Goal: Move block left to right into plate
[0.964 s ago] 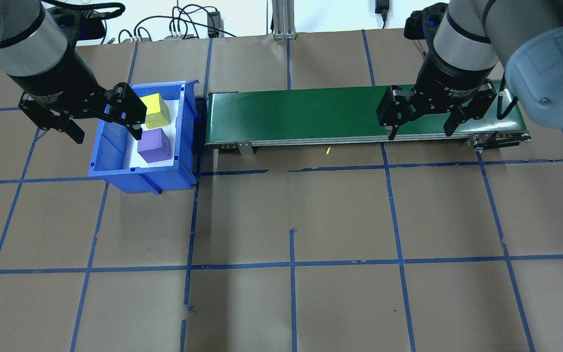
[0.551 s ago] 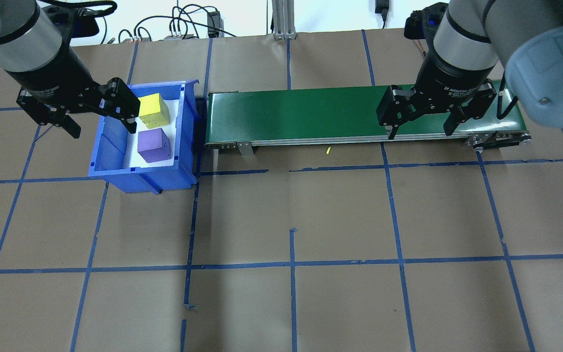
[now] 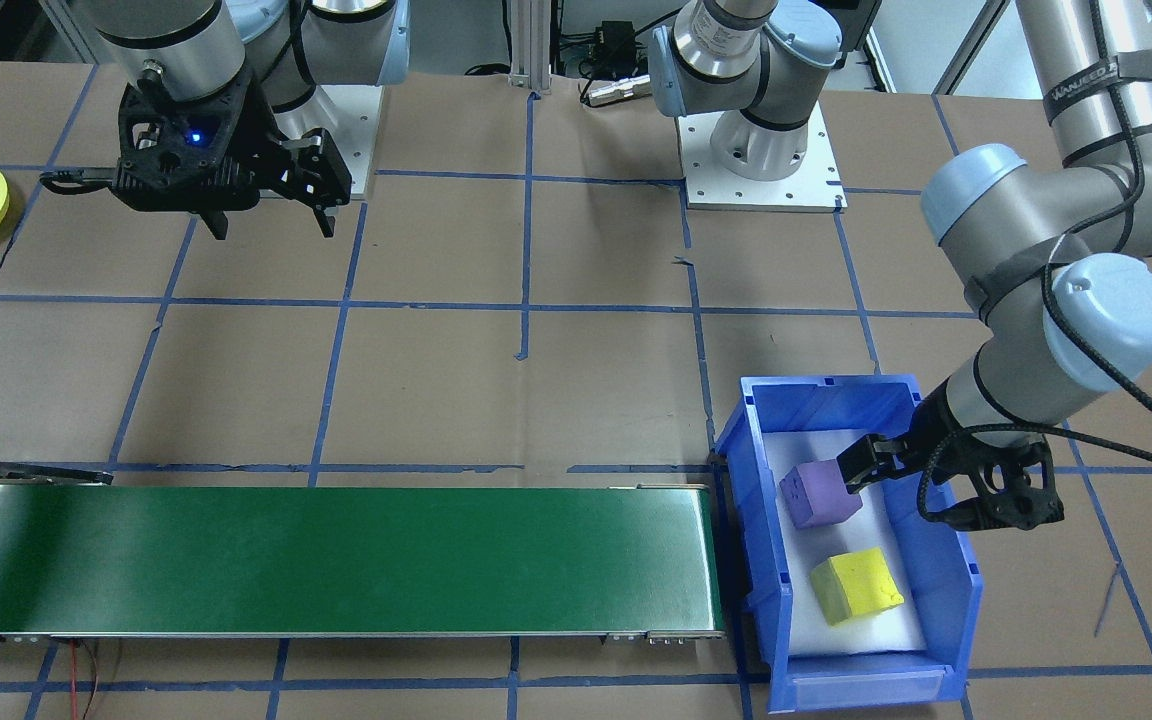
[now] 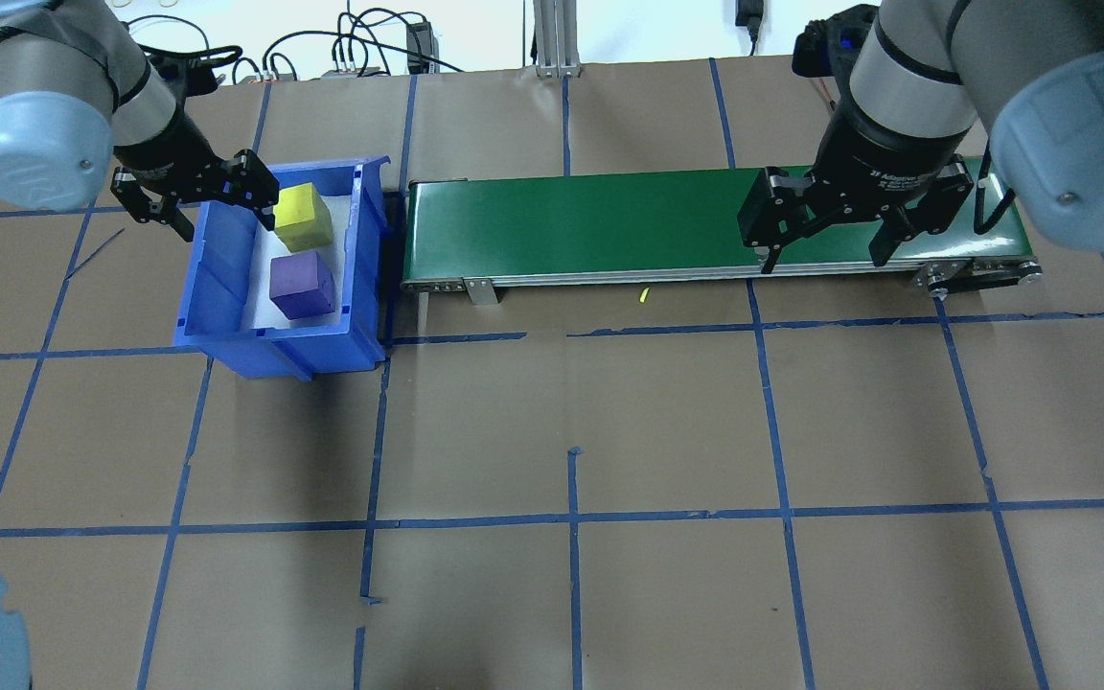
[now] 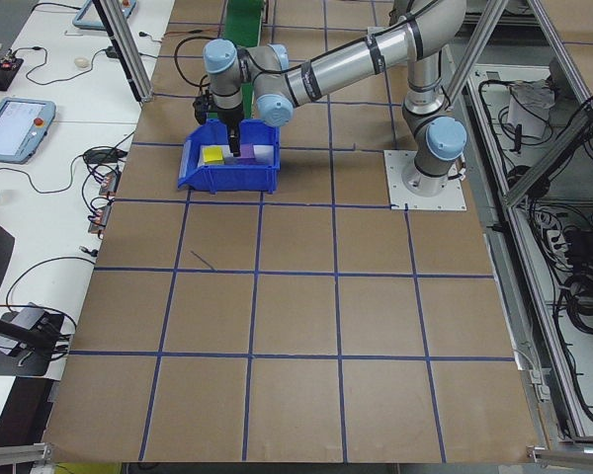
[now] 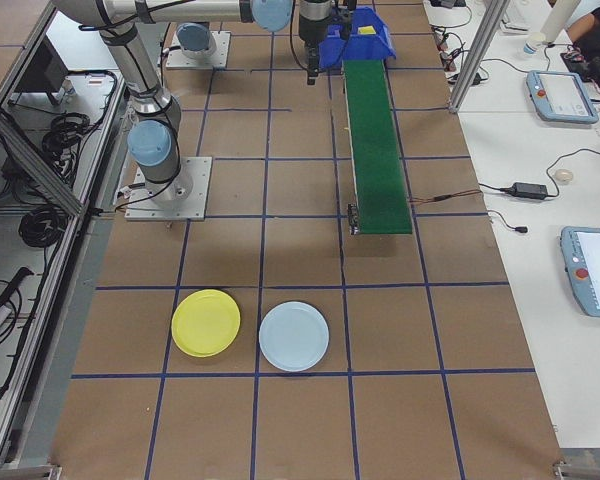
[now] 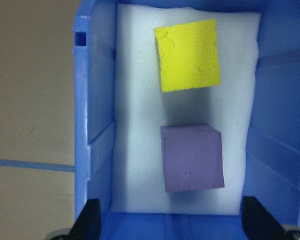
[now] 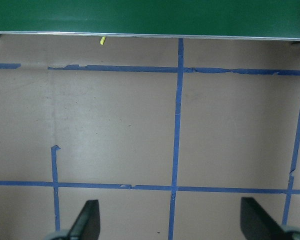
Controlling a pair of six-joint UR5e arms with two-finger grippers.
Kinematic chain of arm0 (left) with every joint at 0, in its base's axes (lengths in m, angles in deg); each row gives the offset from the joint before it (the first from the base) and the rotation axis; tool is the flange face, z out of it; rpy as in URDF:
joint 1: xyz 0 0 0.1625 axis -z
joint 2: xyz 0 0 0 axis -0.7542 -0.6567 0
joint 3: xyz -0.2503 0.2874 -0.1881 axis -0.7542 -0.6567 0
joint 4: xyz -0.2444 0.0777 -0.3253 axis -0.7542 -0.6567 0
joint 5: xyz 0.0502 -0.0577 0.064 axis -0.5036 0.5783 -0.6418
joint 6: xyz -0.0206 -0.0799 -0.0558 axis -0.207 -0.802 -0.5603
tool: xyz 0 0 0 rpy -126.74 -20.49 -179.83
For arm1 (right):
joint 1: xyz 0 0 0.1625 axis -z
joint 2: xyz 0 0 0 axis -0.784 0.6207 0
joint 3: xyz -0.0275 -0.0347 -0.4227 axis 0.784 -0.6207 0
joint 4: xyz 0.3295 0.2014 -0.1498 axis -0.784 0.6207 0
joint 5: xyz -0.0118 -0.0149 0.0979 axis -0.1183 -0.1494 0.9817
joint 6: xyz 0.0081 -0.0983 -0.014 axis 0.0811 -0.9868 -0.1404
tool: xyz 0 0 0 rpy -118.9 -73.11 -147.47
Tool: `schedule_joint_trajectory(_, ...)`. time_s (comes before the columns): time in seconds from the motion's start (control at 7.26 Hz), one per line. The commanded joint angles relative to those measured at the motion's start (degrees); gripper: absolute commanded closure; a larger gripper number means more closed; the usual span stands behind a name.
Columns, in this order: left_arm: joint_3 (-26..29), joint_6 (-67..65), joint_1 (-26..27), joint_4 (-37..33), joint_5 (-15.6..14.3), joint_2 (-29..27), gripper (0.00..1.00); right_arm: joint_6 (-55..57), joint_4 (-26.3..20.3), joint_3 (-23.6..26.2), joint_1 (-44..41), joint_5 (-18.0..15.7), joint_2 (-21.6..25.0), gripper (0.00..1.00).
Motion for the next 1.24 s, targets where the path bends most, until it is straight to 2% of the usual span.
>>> schedule_joint_trajectory(0.0, -0.31, -0.44, 0.97, 1.56, 1.62, -1.36, 0.01, 0.01, 0.0, 0.0, -0.01, 0.01, 0.0, 0.0)
schedule_joint_trajectory(0.14, -0.57, -0.28, 1.07, 1.39, 4.33, -1.71, 0.01, 0.01, 0.0, 0.0, -0.01, 0.01, 0.0, 0.0)
schedule_joint_trajectory(0.41, -2.85, -0.19, 1.33, 3.65, 4.27, -1.81, 0.02, 0.01, 0.0, 0.0, -0.01, 0.01, 0.0, 0.0)
schedule_joint_trajectory(0.69, -3.83, -0.1, 1.33, 5.6, 3.66, -4.34, 0.04, 0.01, 0.0, 0.0, -0.01, 0.01, 0.0, 0.0)
schedule_joint_trajectory(0.83, -4.61, -0.19, 1.33, 5.52, 3.57, -4.7, 0.12, 0.01, 0.0, 0.0, -0.01, 0.01, 0.0, 0.0)
schedule_joint_trajectory(0.96, -4.88, -0.19, 1.33, 5.43, 3.48, -4.62, 0.29, 0.01, 0.0, 0.0, -0.01, 0.01, 0.0, 0.0)
schedule_joint_trajectory(1.1, -5.49, -0.27, 1.33, 5.26, 3.39, -4.36, 0.61, 0.01, 0.0, 0.0, -0.01, 0.01, 0.0, 0.0)
